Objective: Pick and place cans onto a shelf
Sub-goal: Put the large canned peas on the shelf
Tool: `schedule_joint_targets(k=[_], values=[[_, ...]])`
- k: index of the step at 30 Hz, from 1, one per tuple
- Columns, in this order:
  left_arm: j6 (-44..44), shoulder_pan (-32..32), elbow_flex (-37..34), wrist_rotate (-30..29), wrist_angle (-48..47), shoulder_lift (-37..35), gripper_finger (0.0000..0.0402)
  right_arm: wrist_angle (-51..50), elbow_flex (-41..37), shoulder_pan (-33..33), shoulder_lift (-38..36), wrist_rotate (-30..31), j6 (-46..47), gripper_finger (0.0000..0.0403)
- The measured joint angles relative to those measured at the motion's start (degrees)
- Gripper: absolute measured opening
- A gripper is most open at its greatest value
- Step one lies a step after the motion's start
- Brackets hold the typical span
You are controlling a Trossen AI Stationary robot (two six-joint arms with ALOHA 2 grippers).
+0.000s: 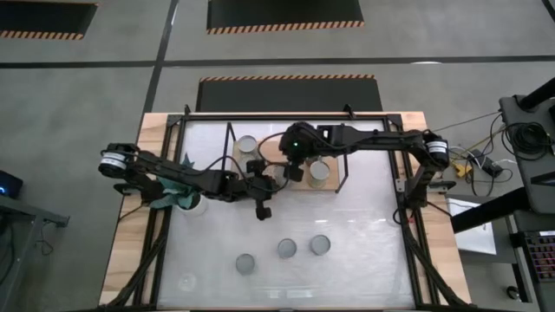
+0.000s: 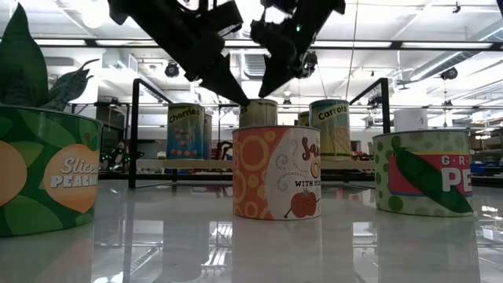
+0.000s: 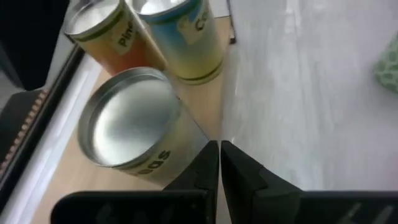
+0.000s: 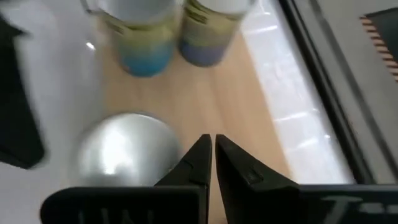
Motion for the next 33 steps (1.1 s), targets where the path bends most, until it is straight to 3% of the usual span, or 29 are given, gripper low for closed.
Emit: schedule_joint_targets(k=[12, 21, 25, 27, 30, 33], values=[[-2.2, 0.6, 0.0, -16.6, 0.4, 1.6, 0.0, -2.8, -0.3, -1.0, 2.6, -2.7, -2.8, 0.0013], [-2.8, 0.6, 0.0, -16.6, -0.3, 1.6, 0.0, -7.8, -0.3, 0.9, 1.8, -3.6, 1.4, 0.0013], [-3.8, 0.1, 0.1, -16.5, -5.2, 0.2, 0.0, -7.9, -0.3, 1.3, 1.8, -4.4, 2.0, 0.0013], [-3.8, -0.3, 0.1, -12.7, -6.0, -0.4, 0.0, -7.8, -0.3, 1.4, 1.8, -4.4, 2.3, 0.0013], [-1.9, -0.6, 0.1, -1.8, -4.8, -0.1, 0.0, -7.8, -0.3, 1.3, 1.8, -4.3, 2.3, 0.0013], [-1.5, -0.6, 0.1, -2.6, -2.4, 0.8, 0.0, -7.8, -0.3, 1.4, 1.8, -4.1, 2.3, 0.0013]])
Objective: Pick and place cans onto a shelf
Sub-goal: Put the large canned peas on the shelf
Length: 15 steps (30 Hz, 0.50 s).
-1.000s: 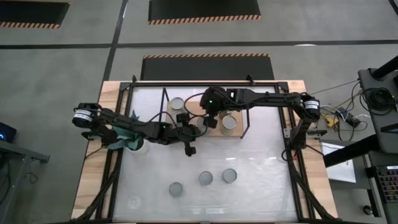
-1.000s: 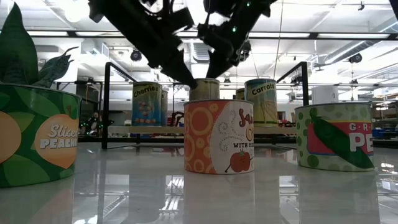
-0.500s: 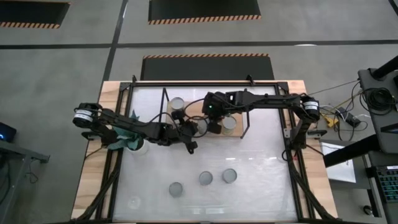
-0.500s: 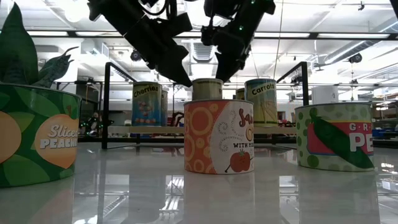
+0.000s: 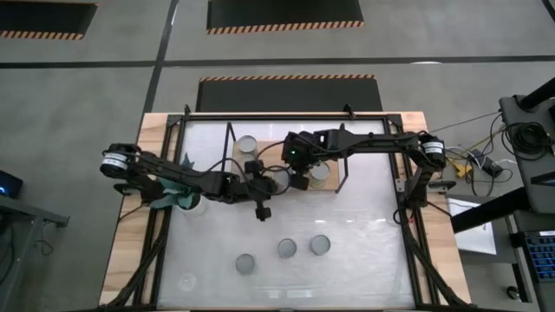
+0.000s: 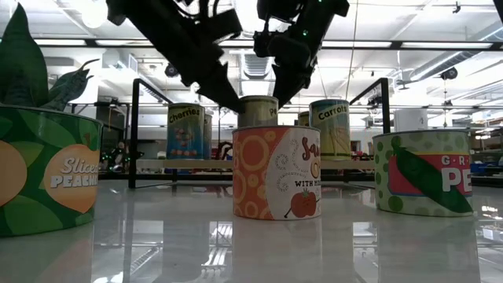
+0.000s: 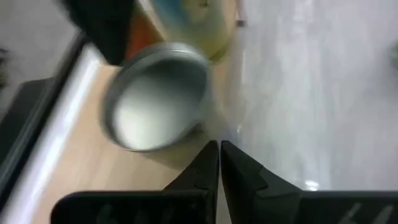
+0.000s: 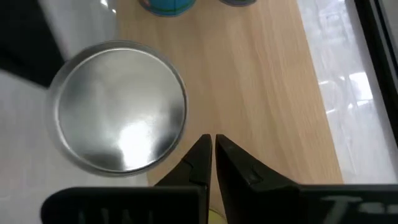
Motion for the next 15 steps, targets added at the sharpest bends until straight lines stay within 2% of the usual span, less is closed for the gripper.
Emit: schedule_joint_targets(k=[5, 10, 15], values=[[0.3, 0.2, 0.0, -2.4, 0.2, 0.9, 0.0, -0.1, 0.0, 0.4, 0.0, -0.2, 0.4, 0.0013], [-0.6, 0.3, 0.0, -11.2, -0.7, 1.1, 0.0, -1.6, 0.0, 1.4, -0.1, 0.2, 0.5, 0.0013], [-0.8, 0.4, 0.0, -11.8, -0.3, 1.1, 0.0, -4.2, 0.0, 2.6, -0.1, -0.4, 1.5, 0.0013]])
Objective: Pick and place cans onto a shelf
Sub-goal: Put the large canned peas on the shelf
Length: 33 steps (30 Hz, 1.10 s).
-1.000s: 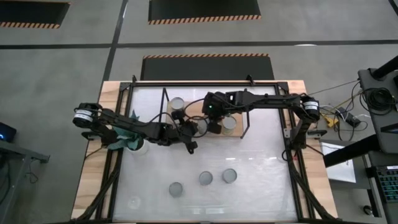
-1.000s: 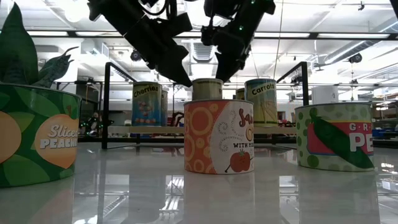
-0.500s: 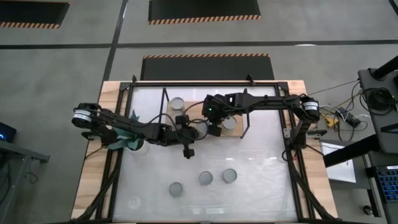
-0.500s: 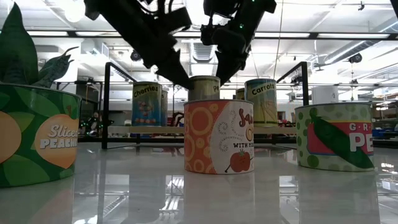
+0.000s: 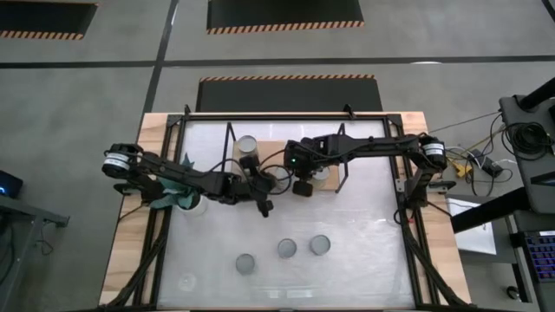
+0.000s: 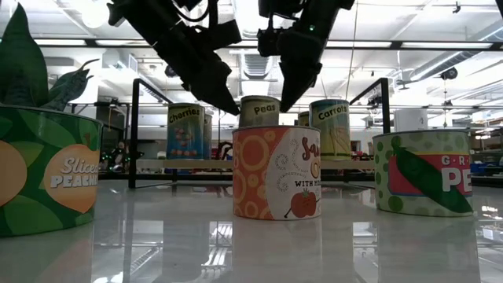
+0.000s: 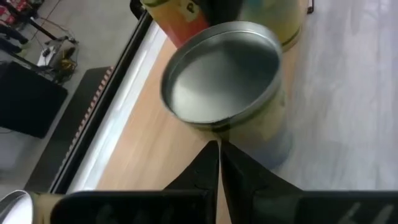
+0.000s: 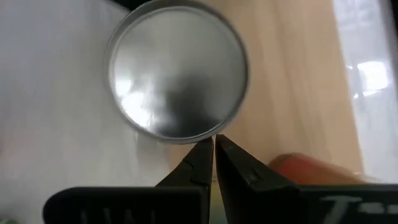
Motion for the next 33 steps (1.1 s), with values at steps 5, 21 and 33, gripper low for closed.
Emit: schedule_joint_targets(k=[5, 21, 33], values=[[-0.5, 0.1, 0.0, -3.2, 0.3, 0.0, 0.0, -0.9, 0.0, 1.0, 0.0, 0.1, 0.9, 0.0013], [-0.3, -2.2, 0.8, -3.8, -3.5, -2.6, 0.0, -1.5, 0.5, 1.1, -3.6, 3.8, 2.7, 0.0013], [1.3, -12.9, -1.3, -11.5, -5.7, -20.6, 0.0, 13.3, 0.1, 2.3, -1.8, 3.6, -2.6, 0.0013]])
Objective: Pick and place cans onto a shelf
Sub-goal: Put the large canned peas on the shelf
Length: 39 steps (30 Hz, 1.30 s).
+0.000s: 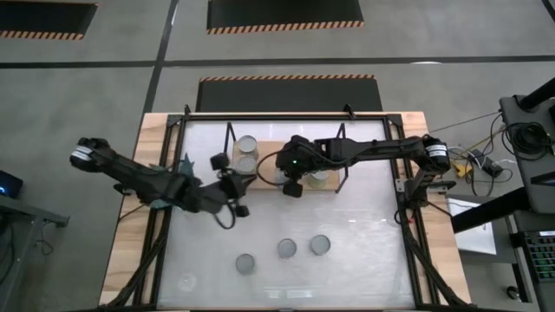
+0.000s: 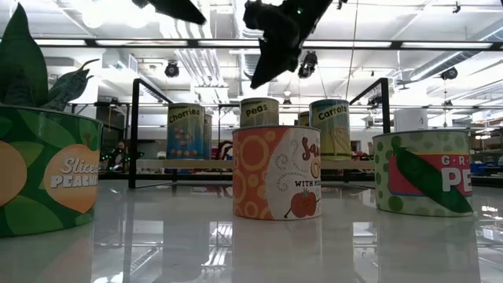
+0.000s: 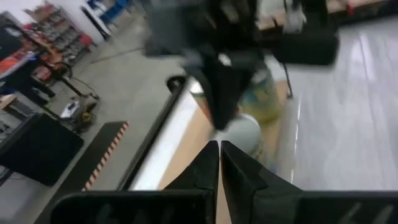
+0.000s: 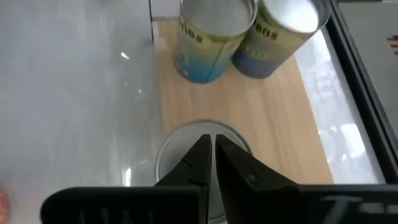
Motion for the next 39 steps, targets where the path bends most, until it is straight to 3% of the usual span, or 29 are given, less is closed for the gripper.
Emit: schedule_joint_targets(k=[10, 39], values=[[-2.0, -6.1, -4.3, -3.0, 0.4, -8.2, 0.0, -0.7, -2.0, 0.0, 1.8, -0.1, 0.8, 0.0013], [-2.0, -6.2, -4.3, -3.0, 0.7, -7.6, 0.0, -3.6, -3.7, -0.2, -0.3, 1.5, -3.4, 0.0013]])
